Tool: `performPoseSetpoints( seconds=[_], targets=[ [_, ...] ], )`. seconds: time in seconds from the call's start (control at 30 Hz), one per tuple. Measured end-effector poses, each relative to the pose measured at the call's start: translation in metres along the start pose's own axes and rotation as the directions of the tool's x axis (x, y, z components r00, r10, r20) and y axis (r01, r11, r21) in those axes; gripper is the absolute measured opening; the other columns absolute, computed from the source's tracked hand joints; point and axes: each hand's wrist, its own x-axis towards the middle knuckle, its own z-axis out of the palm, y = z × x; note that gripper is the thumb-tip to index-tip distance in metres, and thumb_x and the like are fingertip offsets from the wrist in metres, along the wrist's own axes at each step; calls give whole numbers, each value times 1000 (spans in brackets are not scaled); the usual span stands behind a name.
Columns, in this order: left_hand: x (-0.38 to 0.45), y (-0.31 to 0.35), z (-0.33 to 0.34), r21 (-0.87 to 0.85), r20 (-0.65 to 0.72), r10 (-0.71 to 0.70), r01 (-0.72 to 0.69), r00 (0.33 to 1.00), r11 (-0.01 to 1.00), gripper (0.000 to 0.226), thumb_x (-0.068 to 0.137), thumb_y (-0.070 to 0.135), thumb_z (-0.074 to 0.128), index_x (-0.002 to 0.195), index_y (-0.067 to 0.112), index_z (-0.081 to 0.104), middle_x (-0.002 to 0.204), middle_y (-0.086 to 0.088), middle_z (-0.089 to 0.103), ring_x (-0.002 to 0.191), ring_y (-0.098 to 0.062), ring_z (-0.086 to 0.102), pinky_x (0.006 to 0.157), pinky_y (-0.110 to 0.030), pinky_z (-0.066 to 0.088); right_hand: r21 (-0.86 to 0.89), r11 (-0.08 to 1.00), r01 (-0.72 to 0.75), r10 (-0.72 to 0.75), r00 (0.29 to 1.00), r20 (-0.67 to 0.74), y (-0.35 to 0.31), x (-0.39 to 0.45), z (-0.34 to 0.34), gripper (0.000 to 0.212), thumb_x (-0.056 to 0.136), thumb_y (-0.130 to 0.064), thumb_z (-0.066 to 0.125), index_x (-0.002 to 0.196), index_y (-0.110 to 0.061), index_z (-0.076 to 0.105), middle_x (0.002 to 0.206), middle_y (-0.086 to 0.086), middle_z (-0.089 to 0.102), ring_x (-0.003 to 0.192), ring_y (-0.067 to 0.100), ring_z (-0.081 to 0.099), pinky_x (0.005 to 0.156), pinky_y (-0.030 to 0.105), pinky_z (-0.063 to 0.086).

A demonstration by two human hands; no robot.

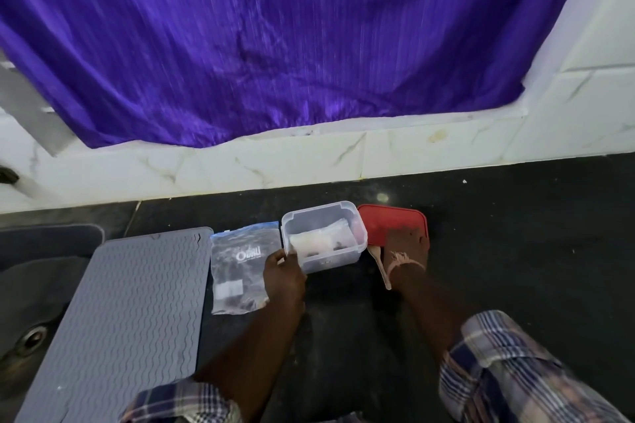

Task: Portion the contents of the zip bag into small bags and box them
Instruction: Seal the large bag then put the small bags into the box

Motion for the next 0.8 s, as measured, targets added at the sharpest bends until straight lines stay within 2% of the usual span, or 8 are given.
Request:
performPoseSetpoints(
  seconds=[0.13,0.23,0.3,0.4,0.47,0.57,0.67,0.8],
  targets=[
    [0,4,-1,5,-13,-2,2,1000,1000,30,100,28,65,130,23,61,118,-7,66,99,-27,68,90,-46,61,-71,995,70,-73,997,-31,9,0,0,54,98,-51,38,140,-20,50,142,10,53,130,32,49,111,44,32],
    [0,6,-1,2,-12,-3,3,1000,1000,25,100,27,64,125,24,62,119,-6,66,101,-27,67,92,-46,61,-121,983,141,-148,988,-51,13,8,0,37,102,-32,36,130,-20,57,130,6,62,118,28,59,104,41,42],
    [2,5,0,-2,-12,-5,5,1000,1000,20,101,27,64,120,27,62,117,-6,66,100,-27,67,92,-47,60,-128,977,173,-185,979,-86,18,14,0,33,101,-20,37,127,-17,57,128,7,61,116,28,58,101,41,44],
    [3,6,0,-6,-6,-13,13,1000,1000,25,101,27,63,126,26,61,117,-4,64,100,-25,67,91,-45,61,-104,976,192,-206,967,-149,22,21,-2,37,97,-15,41,132,-14,56,136,15,53,122,34,51,104,45,42],
    [1,5,-1,-9,-2,-9,9,1000,1000,30,100,27,64,130,25,61,121,-5,64,103,-26,67,92,-45,61,-94,980,178,-189,974,-126,24,23,-2,40,96,-14,43,135,-15,53,139,15,48,124,34,50,104,45,41],
    [2,3,-3,-22,9,0,0,1000,1000,34,99,28,66,132,24,61,124,-7,65,106,-27,67,93,-46,60,-72,985,155,-161,983,-88,31,21,7,41,96,-14,44,137,-13,47,134,11,53,118,30,56,94,41,46],
    [5,4,-3,-31,8,-6,6,1000,999,34,98,26,67,132,23,61,125,-7,65,108,-28,67,94,-46,60,-56,985,166,-170,982,-81,32,18,10,35,97,-12,43,131,-13,52,129,10,56,112,30,60,89,41,48],
    [6,3,-3,-12,11,-6,6,1000,1000,33,99,25,66,132,24,61,128,-8,64,110,-28,66,96,-46,59,-144,970,195,-205,977,-57,27,20,5,33,99,-9,39,125,-15,58,128,8,58,115,26,60,90,38,51]
  ],
)
